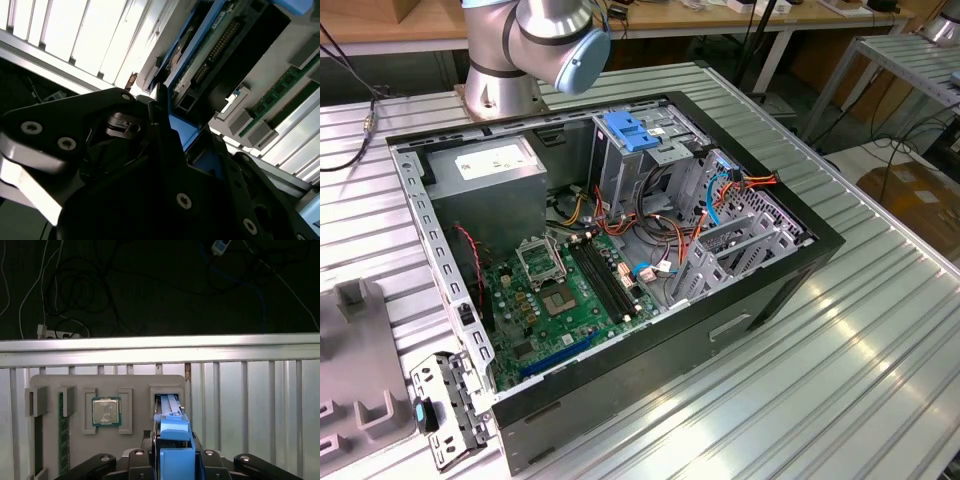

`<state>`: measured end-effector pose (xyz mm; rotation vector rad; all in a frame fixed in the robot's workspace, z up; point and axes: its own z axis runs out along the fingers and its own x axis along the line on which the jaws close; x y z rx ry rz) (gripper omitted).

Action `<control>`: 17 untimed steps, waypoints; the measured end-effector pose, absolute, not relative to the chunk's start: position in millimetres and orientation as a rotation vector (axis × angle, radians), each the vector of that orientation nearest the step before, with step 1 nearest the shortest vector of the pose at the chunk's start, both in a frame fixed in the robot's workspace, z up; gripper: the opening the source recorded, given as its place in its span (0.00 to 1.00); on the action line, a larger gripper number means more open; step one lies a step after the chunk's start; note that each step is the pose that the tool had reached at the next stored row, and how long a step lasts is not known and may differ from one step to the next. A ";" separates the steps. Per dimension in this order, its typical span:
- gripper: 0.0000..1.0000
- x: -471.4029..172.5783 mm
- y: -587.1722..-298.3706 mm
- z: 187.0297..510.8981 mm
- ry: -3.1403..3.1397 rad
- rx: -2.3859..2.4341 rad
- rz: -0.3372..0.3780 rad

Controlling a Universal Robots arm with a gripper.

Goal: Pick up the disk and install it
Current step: 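Pick up the disk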

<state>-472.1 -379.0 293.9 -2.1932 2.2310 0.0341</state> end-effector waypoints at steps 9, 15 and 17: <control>0.37 -472.0 -379.0 293.9 2.219 -2.208 0.032; 0.37 -472.0 -379.0 293.9 2.235 -2.193 0.031; 0.37 -472.0 -379.0 293.9 2.236 -2.191 0.031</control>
